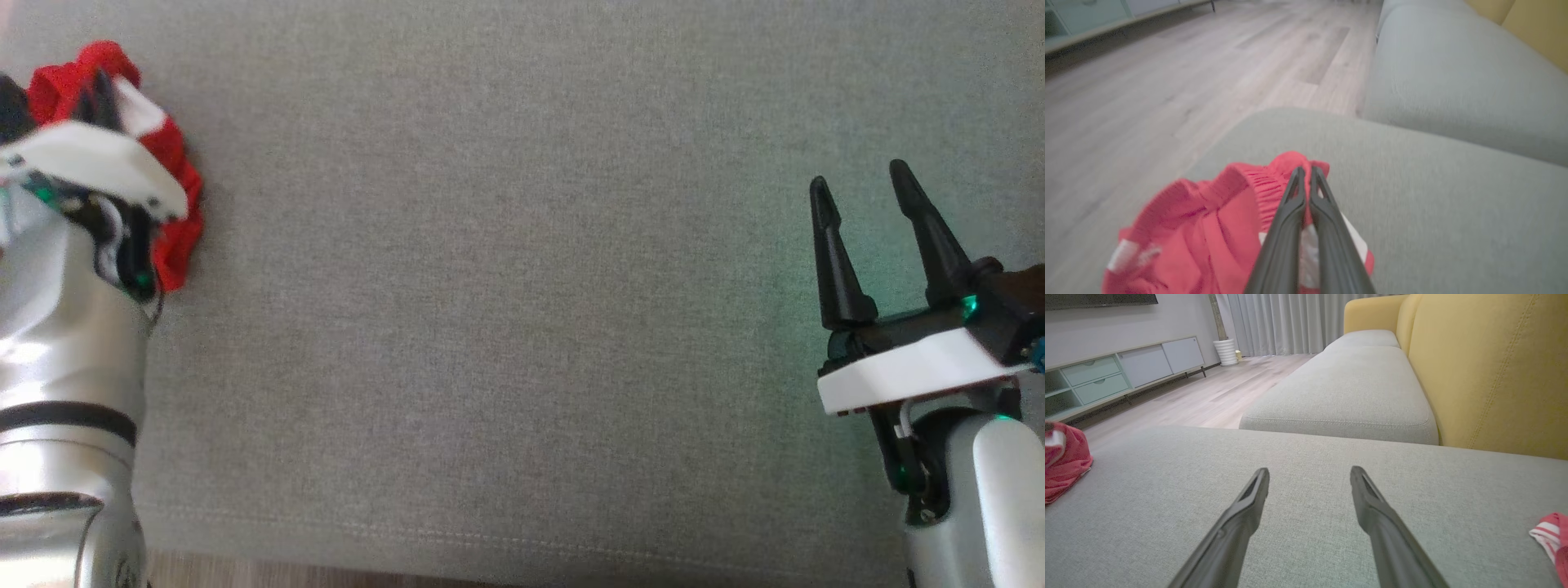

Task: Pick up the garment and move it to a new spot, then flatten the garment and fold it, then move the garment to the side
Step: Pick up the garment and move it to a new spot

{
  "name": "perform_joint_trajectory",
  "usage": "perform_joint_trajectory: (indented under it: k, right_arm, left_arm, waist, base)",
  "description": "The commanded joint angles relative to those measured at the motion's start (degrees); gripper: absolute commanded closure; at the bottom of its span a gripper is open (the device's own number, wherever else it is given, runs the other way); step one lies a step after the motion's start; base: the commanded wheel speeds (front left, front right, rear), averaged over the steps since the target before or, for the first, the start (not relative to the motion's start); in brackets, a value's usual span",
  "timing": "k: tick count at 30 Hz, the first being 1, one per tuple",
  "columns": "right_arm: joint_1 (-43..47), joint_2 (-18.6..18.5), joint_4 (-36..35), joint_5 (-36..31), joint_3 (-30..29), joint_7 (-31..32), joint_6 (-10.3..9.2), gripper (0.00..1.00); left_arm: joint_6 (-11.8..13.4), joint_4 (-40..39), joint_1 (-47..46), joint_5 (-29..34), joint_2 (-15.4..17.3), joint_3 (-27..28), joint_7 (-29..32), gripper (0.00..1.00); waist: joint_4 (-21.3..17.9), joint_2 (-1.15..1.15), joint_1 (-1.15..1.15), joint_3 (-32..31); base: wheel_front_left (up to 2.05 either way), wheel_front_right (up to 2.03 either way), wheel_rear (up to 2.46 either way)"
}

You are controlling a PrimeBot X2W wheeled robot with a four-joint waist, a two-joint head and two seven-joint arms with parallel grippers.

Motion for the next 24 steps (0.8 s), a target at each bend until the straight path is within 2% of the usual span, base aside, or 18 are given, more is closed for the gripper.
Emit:
perform_joint_trajectory:
  k: [1,3,4,5,7,9,12,13,14,17,24]
  right_arm:
    - [0.2,0.5,-1.9,0.5,0.9,-0.7,0.37,0.00]
    - [0.8,0.7,-1.7,0.6,0.6,-1.0,0.37,0.00]
    - [1.5,0.9,-1.5,0.7,0.4,-1.2,0.37,0.00]
    - [1.5,0.9,-1.5,0.7,0.4,-1.2,0.37,0.00]
    - [2.6,1.2,-0.9,1.0,0.1,-1.5,0.37,0.00]
    - [3.4,1.4,-0.6,1.2,0.1,-1.6,0.37,0.00]
    - [4.7,1.8,-0.1,1.6,0.1,-1.9,0.37,0.00]
    - [4.7,1.8,-0.1,1.6,0.1,-1.9,0.37,0.00]
    - [5.7,1.9,0.1,1.8,-0.1,-2.0,0.37,0.00]
    - [6.7,2.1,0.4,2.0,-0.1,-2.1,0.37,0.00]
    - [9.7,2.4,0.8,2.5,0.1,-2.0,0.37,0.00]
  left_arm:
    - [0.8,-4.4,-0.7,0.7,3.7,1.6,-0.7,1.00]
    - [1.8,-11.3,1.6,1.8,3.9,2.1,-0.7,1.00]
    - [2.6,-18.3,4.9,2.9,4.1,2.9,-0.7,1.00]
    - [2.6,-18.3,4.9,2.9,4.1,2.9,-0.7,1.00]
    - [3.3,-28.2,10.5,4.5,3.7,3.8,-0.7,1.00]
    - [3.6,-34.1,14.6,5.3,3.4,4.2,-0.7,1.00]
    - [4.0,-41.9,21.3,6.4,2.7,4.3,-0.7,1.00]
    - [4.0,-41.9,21.3,6.4,2.7,4.3,-0.7,1.00]
    - [4.4,-46.8,25.7,7.0,2.1,3.8,-0.7,1.00]
    - [4.9,-51.5,30.3,7.6,1.3,2.9,-0.7,1.00]
    - [7.0,-67.7,44.5,8.2,-0.9,0.6,3.6,1.00]
  waist:
    - [0.3,0.00,-0.01,-1.5]
    - [0.3,0.00,-0.01,-3.1]
    - [0.2,0.00,-0.01,-4.9]
    - [0.2,0.00,-0.01,-4.9]
    - [-0.1,0.00,-0.01,-7.7]
    - [-0.5,0.00,-0.01,-9.4]
    - [-1.5,0.00,-0.01,-12.0]
    - [-1.5,0.00,-0.01,-12.0]
    - [-2.2,0.00,-0.01,-13.5]
    - [-3.2,0.00,-0.01,-15.0]
    - [-7.3,0.00,-0.01,-18.9]
  base:
    - [0.00,0.00,0.00]
    - [0.00,0.00,0.00]
    - [0.00,0.00,0.00]
    - [0.00,0.00,0.00]
    - [0.00,0.00,0.00]
    - [0.00,0.00,0.00]
    - [0.00,0.00,0.00]
    - [0.00,0.00,0.00]
    - [0.00,0.00,0.00]
    - [0.00,0.00,0.00]
    - [0.00,0.00,0.00]
